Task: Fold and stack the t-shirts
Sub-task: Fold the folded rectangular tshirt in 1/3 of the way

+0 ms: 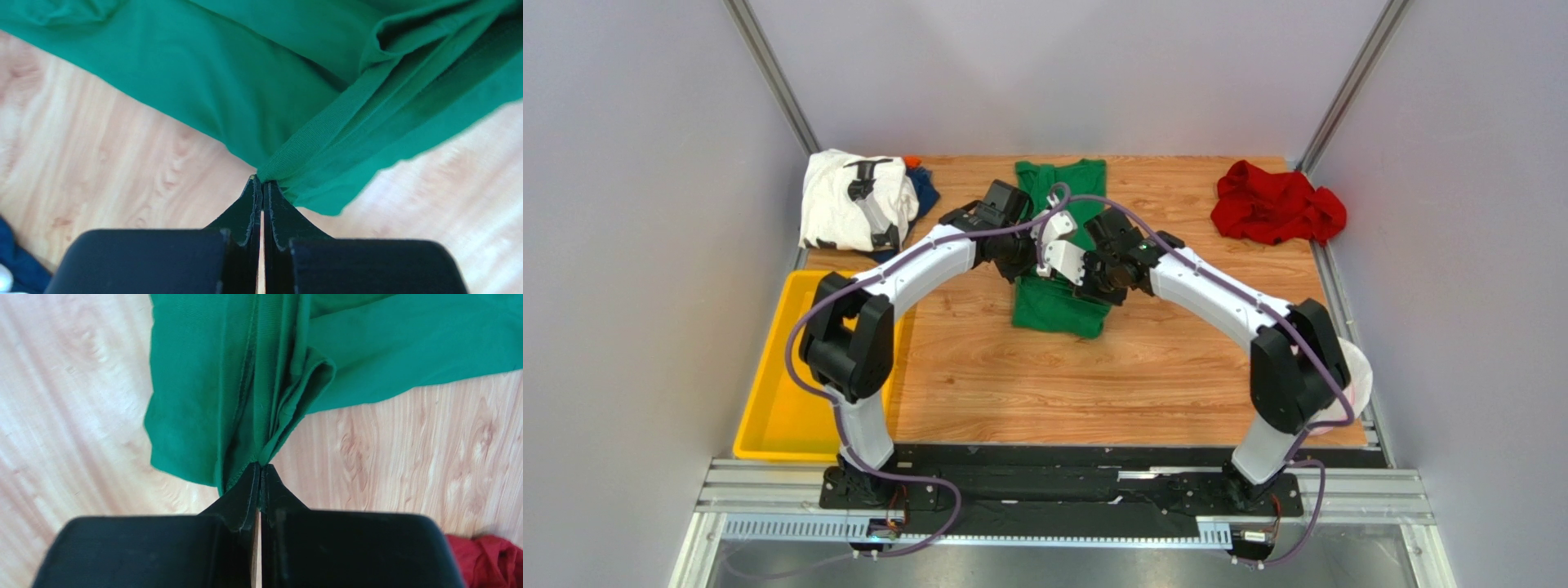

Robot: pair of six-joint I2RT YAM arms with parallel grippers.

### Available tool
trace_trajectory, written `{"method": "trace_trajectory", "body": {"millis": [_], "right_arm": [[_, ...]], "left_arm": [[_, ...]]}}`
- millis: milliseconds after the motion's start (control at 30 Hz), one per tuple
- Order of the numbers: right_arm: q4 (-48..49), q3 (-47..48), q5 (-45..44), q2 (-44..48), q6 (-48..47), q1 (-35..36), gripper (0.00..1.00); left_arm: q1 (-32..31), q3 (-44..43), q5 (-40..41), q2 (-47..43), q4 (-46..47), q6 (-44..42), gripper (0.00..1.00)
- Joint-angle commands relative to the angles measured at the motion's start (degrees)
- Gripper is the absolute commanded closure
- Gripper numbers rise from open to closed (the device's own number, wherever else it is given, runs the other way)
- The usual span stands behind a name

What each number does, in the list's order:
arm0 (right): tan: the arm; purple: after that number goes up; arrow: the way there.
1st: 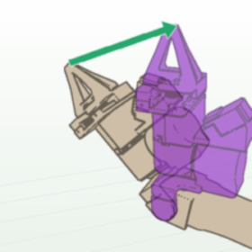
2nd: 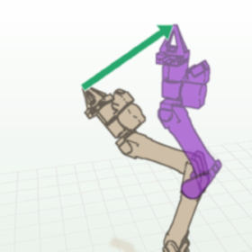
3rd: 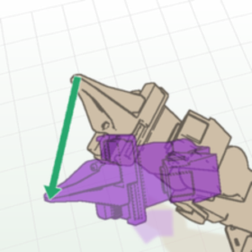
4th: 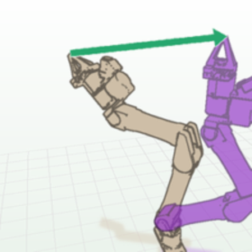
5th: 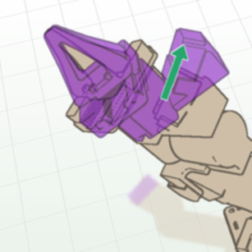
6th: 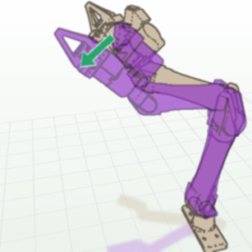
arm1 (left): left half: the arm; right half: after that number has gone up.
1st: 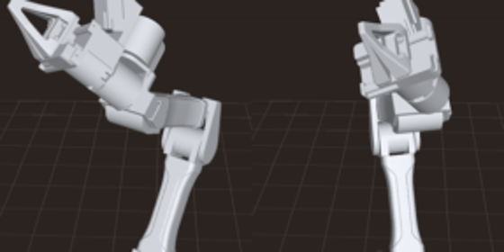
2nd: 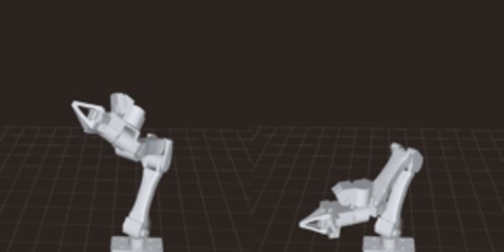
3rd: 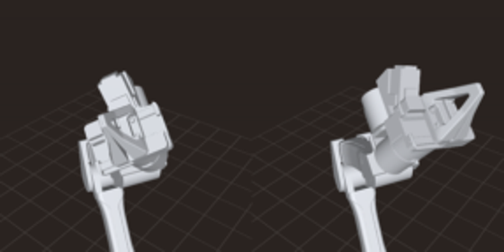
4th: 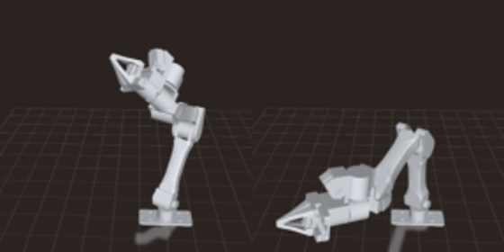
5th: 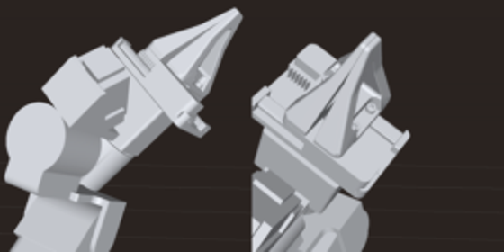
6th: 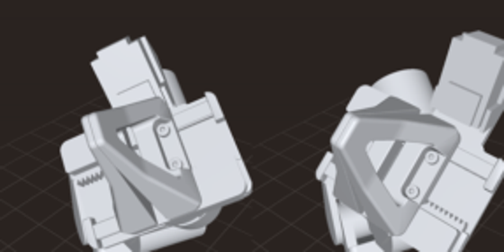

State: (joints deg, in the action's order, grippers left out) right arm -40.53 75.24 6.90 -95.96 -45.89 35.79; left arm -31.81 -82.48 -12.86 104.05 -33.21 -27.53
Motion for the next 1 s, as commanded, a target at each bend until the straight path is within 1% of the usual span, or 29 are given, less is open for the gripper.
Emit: {"method": "trace_trajectory", "body": {"millis": [0,33,233,600,767,967], "right_arm": [[5.5,9.9,-1.6,-6.4,1.1,-3.1,1.0],[5.4,11.0,-1.7,-8.7,0.8,-3.6,1.0],[4.9,18.4,-1.8,-14.5,-0.9,-6.1,1.0],[4.1,30.2,-3.2,-23.9,-3.9,-8.9,1.0],[4.8,33.0,-3.3,-26.6,-4.1,-9.7,1.0],[7.1,34.1,-4.4,-29.5,-4.0,-10.5,1.0]], "left_arm": [[-1.4,-5.8,-2.8,3.4,-1.2,-6.0,1.0],[-1.1,-7.2,-2.8,4.9,-1.5,-6.2,1.0],[-0.1,-11.7,-2.3,9.4,-2.6,-6.7,1.0],[0.0,-13.7,-3.3,12.8,-3.0,-6.0,1.0],[0.0,-14.1,-2.9,14.4,-2.6,-6.5,1.0],[0.0,-17.0,-2.7,17.8,-3.1,-6.6,1.0]]}}
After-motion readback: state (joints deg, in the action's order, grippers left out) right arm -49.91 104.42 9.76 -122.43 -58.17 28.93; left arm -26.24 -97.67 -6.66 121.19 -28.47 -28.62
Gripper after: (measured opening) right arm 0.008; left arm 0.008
